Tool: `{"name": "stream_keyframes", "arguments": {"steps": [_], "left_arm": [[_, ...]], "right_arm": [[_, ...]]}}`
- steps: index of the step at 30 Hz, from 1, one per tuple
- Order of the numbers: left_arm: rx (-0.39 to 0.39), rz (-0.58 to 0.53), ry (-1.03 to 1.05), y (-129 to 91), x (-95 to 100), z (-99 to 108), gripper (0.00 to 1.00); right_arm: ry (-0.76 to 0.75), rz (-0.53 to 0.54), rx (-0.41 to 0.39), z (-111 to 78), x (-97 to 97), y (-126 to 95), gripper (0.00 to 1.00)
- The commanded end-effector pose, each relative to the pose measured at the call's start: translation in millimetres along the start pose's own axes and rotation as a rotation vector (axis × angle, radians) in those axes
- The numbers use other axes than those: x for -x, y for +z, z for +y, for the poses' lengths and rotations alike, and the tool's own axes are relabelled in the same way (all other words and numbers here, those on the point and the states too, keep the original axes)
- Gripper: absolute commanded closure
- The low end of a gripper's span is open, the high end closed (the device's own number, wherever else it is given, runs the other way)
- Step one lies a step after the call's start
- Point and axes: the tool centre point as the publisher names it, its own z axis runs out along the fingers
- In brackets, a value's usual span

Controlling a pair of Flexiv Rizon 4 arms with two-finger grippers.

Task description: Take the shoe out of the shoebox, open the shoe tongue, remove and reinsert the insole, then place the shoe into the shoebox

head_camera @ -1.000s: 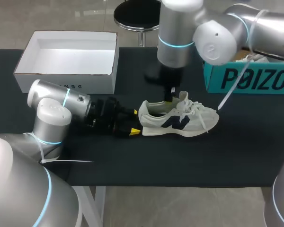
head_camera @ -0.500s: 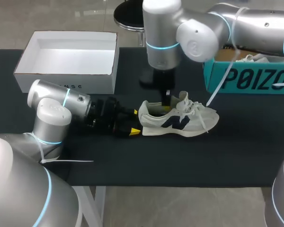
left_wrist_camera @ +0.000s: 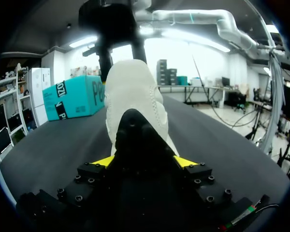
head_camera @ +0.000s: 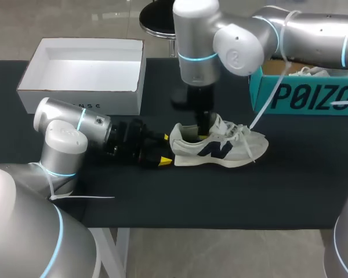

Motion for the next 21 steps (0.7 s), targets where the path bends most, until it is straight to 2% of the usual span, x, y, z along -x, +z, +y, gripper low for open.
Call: {"name": "stream_keyframes", "arguments": {"steps": [1, 12, 17, 21], "left_arm": [[0.002, 0.001, 0.000, 2.3, 1.0, 1.6, 1.00], [0.002, 0.001, 0.000, 2.3, 1.0, 1.6, 1.00], [0.002, 0.001, 0.000, 2.3, 1.0, 1.6, 1.00], [0.002, 0.001, 0.000, 2.3, 1.0, 1.6, 1.00]], "right_arm": [[0.000, 0.011, 0.002, -0.9, 3.0, 9.0, 0.59], [0.011, 0.043, 0.016, -2.6, 8.7, 44.3, 0.60], [0.011, 0.065, 0.024, 2.8, 10.7, 65.7, 0.60], [-0.003, 0.086, 0.014, 9.1, 9.1, 79.4, 0.56]]}}
